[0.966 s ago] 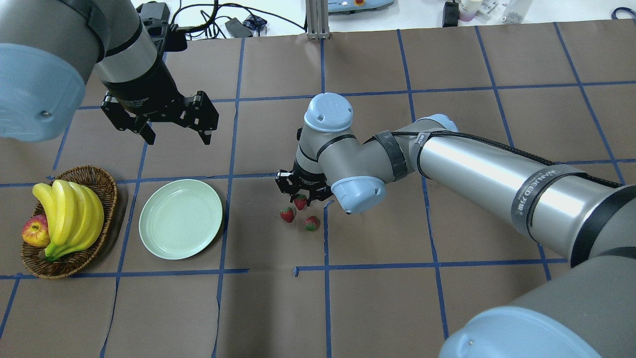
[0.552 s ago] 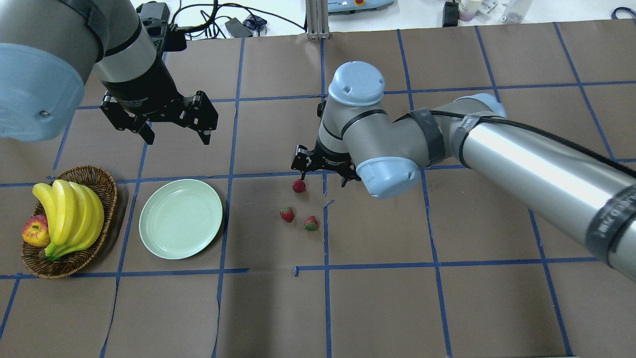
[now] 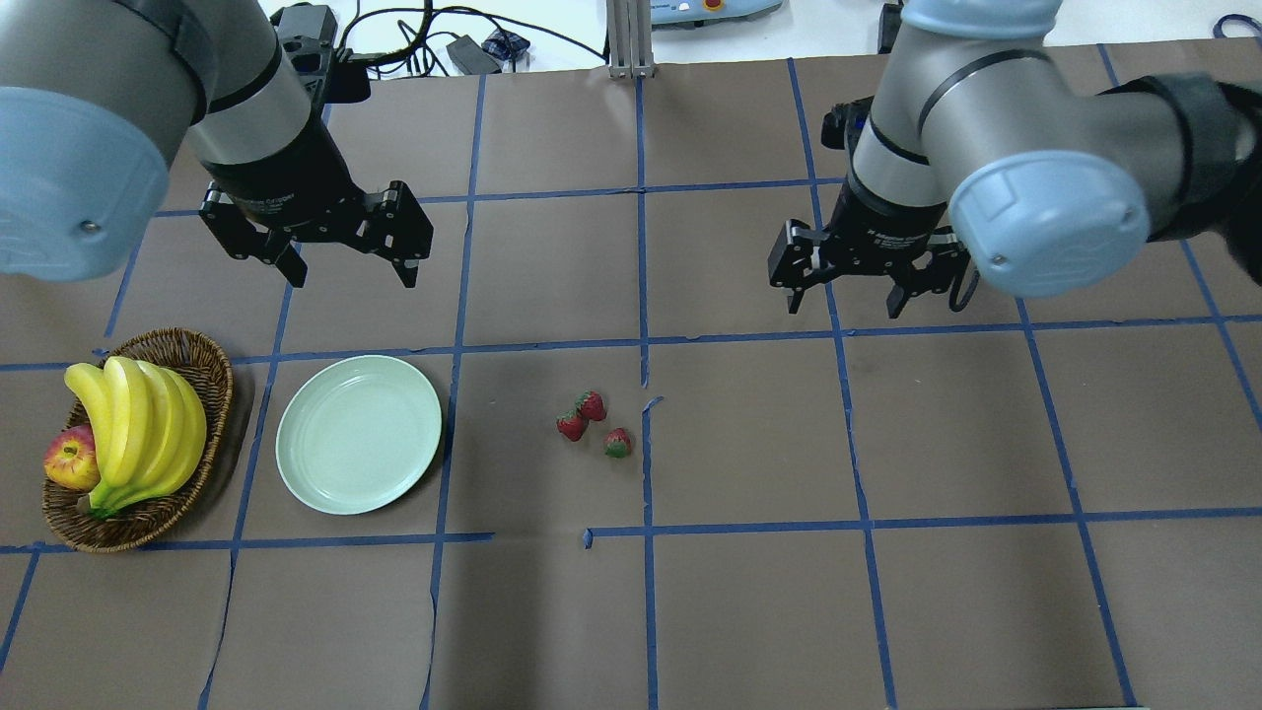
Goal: Collect all strawberries into plate
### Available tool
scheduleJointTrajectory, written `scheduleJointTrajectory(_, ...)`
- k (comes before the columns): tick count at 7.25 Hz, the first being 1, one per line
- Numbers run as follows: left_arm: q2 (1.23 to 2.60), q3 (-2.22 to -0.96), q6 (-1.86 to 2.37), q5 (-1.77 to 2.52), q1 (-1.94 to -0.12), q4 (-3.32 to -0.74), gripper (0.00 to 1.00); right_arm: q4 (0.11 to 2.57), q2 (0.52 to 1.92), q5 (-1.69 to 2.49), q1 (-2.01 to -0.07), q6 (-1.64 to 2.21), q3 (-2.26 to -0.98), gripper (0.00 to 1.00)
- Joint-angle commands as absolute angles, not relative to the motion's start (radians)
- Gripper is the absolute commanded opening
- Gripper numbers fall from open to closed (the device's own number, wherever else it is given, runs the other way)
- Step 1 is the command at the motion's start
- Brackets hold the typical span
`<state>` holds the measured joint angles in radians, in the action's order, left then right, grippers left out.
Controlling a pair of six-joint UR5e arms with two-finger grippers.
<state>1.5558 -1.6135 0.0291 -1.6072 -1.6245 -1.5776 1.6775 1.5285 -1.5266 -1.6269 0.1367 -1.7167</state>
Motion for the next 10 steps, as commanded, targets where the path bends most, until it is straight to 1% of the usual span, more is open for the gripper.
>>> scheduleJointTrajectory(1,1.557,-1.614,0.029,-1.606,-1.624,-1.577,1.0,1.524,1.549,-1.561,-1.609,0.126,-1.584,1.0)
scheduleJointTrajectory(3,1.559,-1.614,0.029,-1.605,-1.624,-1.577,1.0,1.561,1.558,-1.609,-1.579,0.126,-1.562,1.0)
scheduleJointTrajectory(5,1.557,-1.612,0.029,-1.606,-1.624,-1.577,1.0,1.644,1.562,-1.528,-1.565,0.133,-1.557,1.0)
scheduleJointTrajectory(10,1.565,-1.614,0.031,-1.608,-1.624,-1.577,1.0,1.646,1.58,-1.571,-1.565,0.137,-1.557,1.0)
